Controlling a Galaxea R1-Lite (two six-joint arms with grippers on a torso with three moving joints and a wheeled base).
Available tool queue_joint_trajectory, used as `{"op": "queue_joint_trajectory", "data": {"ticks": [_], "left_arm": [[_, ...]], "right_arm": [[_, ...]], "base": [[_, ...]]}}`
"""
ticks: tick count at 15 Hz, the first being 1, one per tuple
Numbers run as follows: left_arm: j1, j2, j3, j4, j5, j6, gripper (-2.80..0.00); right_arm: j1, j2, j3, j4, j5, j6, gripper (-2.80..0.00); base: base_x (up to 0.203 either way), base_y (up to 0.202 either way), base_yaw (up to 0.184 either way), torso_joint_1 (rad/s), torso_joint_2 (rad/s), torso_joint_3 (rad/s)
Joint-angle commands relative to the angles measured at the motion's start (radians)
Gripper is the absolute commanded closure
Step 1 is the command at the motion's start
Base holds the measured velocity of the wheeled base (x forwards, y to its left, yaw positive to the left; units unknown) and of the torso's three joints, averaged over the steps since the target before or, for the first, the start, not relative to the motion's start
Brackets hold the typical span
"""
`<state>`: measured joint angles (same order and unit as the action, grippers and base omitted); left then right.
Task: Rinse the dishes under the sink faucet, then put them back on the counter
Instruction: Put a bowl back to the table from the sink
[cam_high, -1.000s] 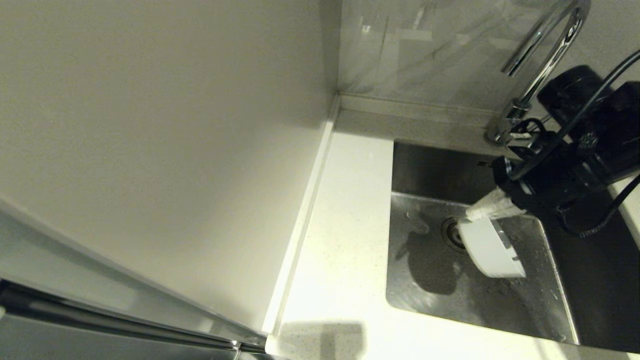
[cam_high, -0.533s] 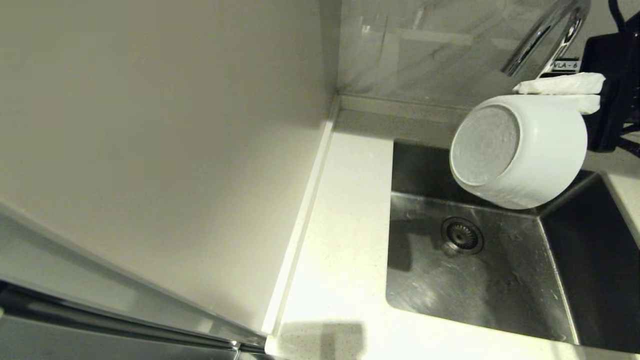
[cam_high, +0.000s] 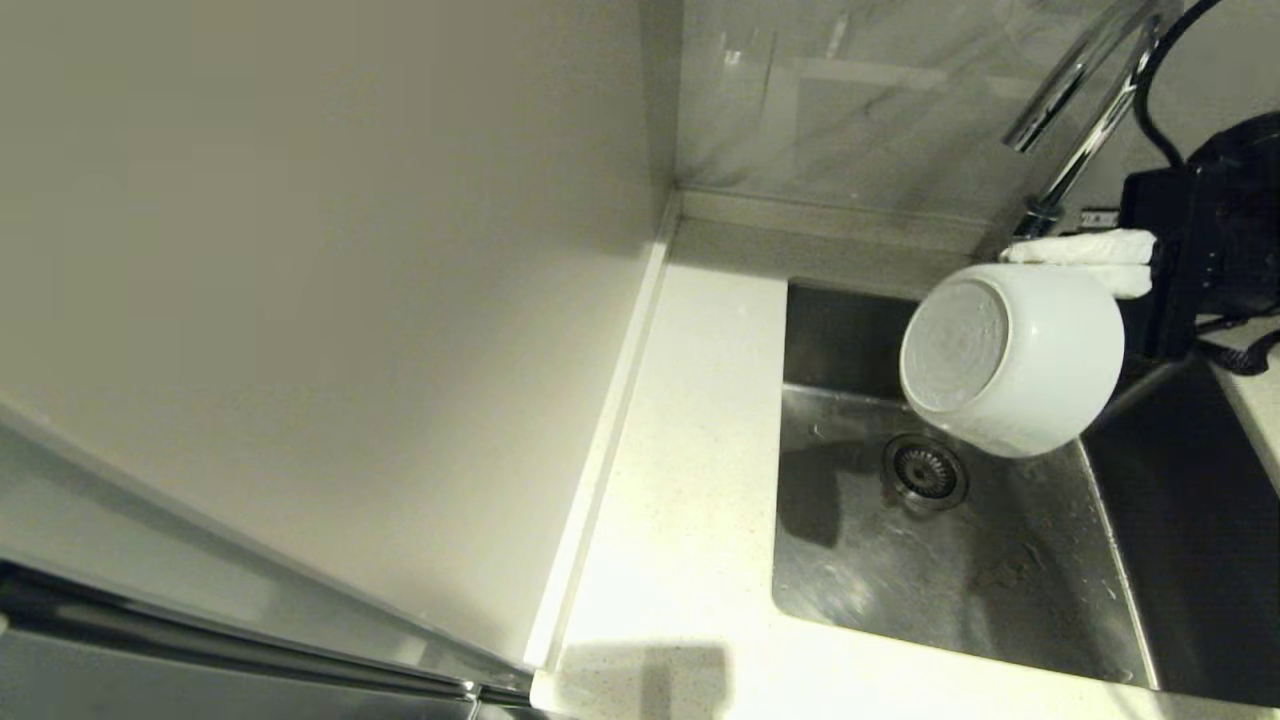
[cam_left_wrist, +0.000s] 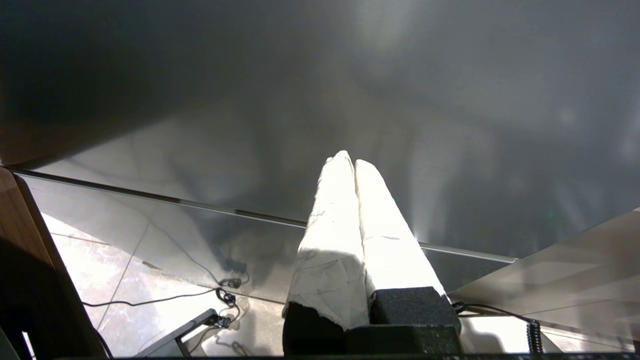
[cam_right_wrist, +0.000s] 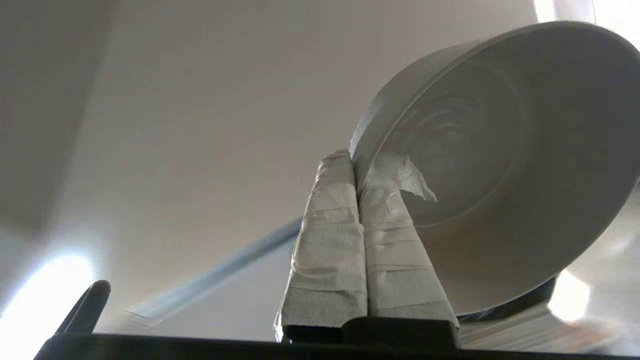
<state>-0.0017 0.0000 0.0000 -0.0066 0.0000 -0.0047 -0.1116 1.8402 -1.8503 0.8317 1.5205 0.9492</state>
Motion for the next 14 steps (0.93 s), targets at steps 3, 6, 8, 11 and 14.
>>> {"op": "queue_joint_trajectory", "data": {"ticks": [3, 6, 8, 11, 14], "left_arm": [[0.0, 0.0, 0.003, 0.0, 0.0, 0.0, 0.0], [0.0, 0.0, 0.003, -0.001, 0.0, 0.0, 0.0], [0.0, 0.0, 0.003, -0.001, 0.0, 0.0, 0.0], [0.0, 0.0, 0.002, 0.0, 0.0, 0.0, 0.0], [0.0, 0.0, 0.003, -0.001, 0.001, 0.0, 0.0]], "right_arm": [[-0.127, -0.073, -0.153, -0.248, 0.004, 0.14, 0.0], [-0.287, -0.106, -0.132, -0.347, 0.0, 0.171, 0.0], [-0.299, -0.125, -0.044, -0.354, 0.008, 0.178, 0.0], [-0.259, -0.184, 0.119, -0.336, -0.148, 0.169, 0.0], [-0.342, -0.232, 0.201, -0.269, -0.407, -0.037, 0.0]], "base": [[0.0, 0.0, 0.0, 0.0, 0.0, 0.0], [0.0, 0.0, 0.0, 0.0, 0.0, 0.0], [0.0, 0.0, 0.0, 0.0, 0.0, 0.0], [0.0, 0.0, 0.0, 0.0, 0.0, 0.0], [0.0, 0.0, 0.0, 0.0, 0.0, 0.0]]}}
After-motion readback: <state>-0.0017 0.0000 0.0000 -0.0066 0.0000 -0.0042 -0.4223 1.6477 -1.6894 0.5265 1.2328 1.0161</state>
